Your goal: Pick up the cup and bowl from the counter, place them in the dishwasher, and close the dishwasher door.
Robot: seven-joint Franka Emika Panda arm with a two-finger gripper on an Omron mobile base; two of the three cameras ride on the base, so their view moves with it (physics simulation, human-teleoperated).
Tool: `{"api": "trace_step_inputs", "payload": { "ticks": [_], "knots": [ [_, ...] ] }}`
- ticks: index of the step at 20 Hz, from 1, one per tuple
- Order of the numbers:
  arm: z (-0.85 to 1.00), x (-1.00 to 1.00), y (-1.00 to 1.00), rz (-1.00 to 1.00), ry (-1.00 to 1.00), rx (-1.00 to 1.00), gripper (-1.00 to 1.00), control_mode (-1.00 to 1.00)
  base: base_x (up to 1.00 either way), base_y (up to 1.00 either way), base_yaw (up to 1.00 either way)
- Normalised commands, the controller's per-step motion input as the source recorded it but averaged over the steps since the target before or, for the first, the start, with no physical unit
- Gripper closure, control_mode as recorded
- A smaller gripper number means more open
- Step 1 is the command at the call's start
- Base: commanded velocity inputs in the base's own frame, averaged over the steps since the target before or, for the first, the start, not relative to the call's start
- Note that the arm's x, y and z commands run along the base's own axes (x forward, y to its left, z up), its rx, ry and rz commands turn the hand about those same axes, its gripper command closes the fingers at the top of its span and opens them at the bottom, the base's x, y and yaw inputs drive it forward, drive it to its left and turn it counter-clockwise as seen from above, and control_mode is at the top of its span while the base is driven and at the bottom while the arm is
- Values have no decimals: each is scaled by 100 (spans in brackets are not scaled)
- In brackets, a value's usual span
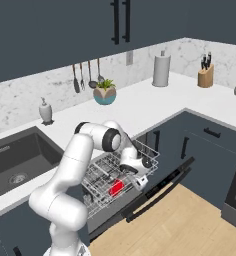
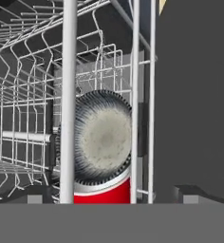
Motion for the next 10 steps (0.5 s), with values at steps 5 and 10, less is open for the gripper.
{"api": "trace_step_inputs", "payload": {
  "ticks": [5, 10],
  "knots": [
    [-14, 24, 41, 0, -7, 3, -100, -100, 0, 0, 0],
    [0, 8, 59, 2, -13, 9, -100, -100, 0, 0, 0]
  ]
}}
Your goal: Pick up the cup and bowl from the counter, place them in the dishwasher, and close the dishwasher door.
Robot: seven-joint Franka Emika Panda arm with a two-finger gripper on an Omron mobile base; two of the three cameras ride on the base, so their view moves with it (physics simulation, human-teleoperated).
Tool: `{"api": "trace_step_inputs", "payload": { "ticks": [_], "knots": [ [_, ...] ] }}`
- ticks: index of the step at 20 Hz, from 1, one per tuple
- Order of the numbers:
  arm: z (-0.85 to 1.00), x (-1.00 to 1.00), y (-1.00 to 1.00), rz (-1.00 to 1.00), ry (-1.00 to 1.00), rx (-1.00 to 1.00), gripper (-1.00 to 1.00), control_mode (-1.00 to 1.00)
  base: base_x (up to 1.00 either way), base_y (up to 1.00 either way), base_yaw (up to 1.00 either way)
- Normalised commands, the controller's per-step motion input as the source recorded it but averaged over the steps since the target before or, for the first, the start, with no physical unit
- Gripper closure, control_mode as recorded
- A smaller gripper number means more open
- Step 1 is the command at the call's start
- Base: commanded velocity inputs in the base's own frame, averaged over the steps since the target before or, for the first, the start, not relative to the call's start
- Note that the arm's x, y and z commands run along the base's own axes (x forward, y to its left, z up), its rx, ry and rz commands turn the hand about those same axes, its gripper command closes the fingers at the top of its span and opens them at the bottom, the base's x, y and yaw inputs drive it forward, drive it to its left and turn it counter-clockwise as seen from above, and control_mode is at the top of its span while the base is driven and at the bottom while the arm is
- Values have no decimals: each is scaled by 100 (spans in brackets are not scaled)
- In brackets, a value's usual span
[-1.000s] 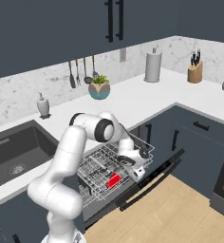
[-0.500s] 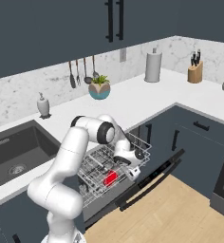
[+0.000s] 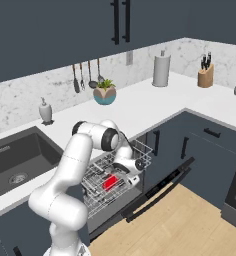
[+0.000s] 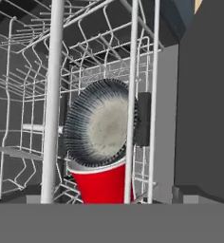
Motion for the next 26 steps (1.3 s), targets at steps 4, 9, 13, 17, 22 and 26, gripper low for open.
{"api": "trace_step_inputs", "payload": {
  "ticks": [4, 9, 13, 17, 22, 26],
  "knots": [
    [5, 0, 41, 9, -17, 17, -100, -100, 0, 0, 0],
    [93, -37, -7, 0, -12, 14, -100, -100, 0, 0, 0],
    [100, -69, -39, 0, -3, 8, -100, -100, 0, 0, 0],
    [100, -68, -41, 0, 0, 2, -100, -100, 0, 0, 0],
    [100, -65, -34, 3, 1, 0, -100, -100, 0, 0, 0],
    [100, -68, -53, 10, 1, 0, -100, -100, 0, 0, 0]
  ]
}}
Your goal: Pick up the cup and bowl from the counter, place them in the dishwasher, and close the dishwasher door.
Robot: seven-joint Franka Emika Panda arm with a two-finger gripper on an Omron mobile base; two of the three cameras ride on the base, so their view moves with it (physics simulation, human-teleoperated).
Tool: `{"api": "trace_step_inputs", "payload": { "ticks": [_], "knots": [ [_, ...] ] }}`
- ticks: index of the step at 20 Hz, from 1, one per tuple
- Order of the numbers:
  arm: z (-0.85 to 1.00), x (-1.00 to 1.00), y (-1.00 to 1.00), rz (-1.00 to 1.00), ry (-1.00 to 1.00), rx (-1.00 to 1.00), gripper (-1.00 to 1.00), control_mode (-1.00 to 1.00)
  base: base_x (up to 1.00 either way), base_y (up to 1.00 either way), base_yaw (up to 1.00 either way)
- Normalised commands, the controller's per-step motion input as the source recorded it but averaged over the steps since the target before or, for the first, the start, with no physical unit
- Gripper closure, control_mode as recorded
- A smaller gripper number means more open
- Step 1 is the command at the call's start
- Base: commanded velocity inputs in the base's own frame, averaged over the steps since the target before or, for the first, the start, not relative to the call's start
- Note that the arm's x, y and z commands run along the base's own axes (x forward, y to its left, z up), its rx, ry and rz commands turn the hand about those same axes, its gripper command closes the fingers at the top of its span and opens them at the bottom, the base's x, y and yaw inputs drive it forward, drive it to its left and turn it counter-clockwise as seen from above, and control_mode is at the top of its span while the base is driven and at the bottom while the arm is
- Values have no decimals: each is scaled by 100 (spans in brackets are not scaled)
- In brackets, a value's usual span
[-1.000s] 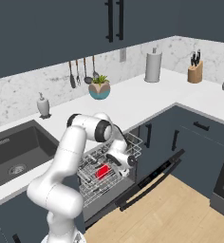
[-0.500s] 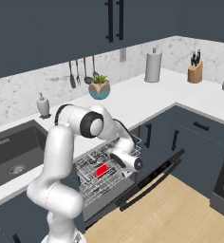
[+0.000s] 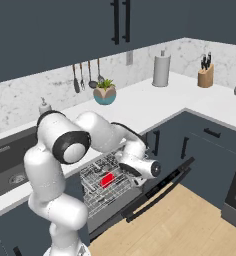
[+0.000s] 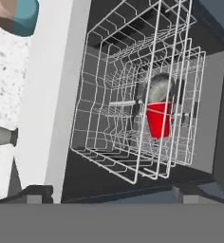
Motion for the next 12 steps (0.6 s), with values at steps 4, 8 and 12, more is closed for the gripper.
{"api": "trace_step_inputs", "payload": {
  "ticks": [4, 8, 12],
  "knots": [
    [100, -70, -70, 7, 2, 0, -100, -100, 0, 0, 0],
    [75, -73, -86, 1, 0, 3, -100, -100, 0, 0, 0],
    [12, -75, -99, 0, 0, 12, -100, -100, 0, 0, 0]
  ]
}}
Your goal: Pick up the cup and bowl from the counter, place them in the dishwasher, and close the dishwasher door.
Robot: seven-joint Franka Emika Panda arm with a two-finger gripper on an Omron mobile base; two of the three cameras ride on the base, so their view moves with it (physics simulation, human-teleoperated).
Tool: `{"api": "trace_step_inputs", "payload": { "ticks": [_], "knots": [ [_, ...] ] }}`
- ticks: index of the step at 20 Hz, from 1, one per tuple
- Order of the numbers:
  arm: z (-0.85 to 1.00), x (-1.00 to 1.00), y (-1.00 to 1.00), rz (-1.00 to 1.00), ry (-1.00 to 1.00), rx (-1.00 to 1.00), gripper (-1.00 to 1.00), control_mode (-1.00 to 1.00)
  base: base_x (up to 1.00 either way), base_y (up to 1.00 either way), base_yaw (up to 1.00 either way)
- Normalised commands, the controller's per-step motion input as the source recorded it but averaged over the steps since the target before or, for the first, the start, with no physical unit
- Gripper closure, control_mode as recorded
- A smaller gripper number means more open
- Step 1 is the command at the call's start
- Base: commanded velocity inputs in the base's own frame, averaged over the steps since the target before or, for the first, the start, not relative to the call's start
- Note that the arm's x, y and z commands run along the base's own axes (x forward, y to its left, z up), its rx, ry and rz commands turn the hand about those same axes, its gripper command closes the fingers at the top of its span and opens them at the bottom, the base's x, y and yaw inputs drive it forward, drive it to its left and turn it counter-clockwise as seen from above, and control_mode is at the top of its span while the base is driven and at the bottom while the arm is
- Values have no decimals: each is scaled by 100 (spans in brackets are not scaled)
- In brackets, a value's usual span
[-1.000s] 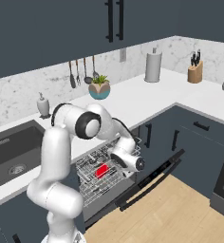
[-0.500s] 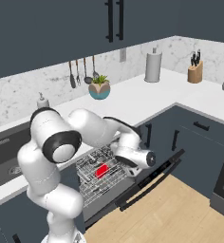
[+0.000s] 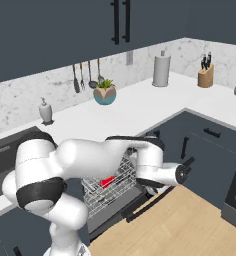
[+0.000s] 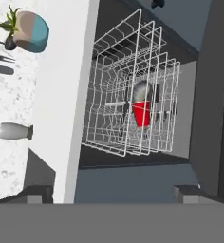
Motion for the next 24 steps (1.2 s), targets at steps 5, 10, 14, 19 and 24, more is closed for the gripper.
{"api": "trace_step_inputs", "payload": {
  "ticks": [5, 10, 14, 19, 24],
  "knots": [
    [-2, -63, -100, 0, 0, 14, -100, -100, 0, 0, 0],
    [-59, 0, -42, 4, 12, 11, -100, -100, 0, 0, 0],
    [-42, 0, -6, 7, 2, 10, -100, -100, 0, 0, 0],
    [-35, 0, -5, 10, 0, 13, -100, -100, 0, 0, 0],
    [-39, 0, -1, 12, 0, 12, -100, -100, 0, 0, 0]
  ]
}}
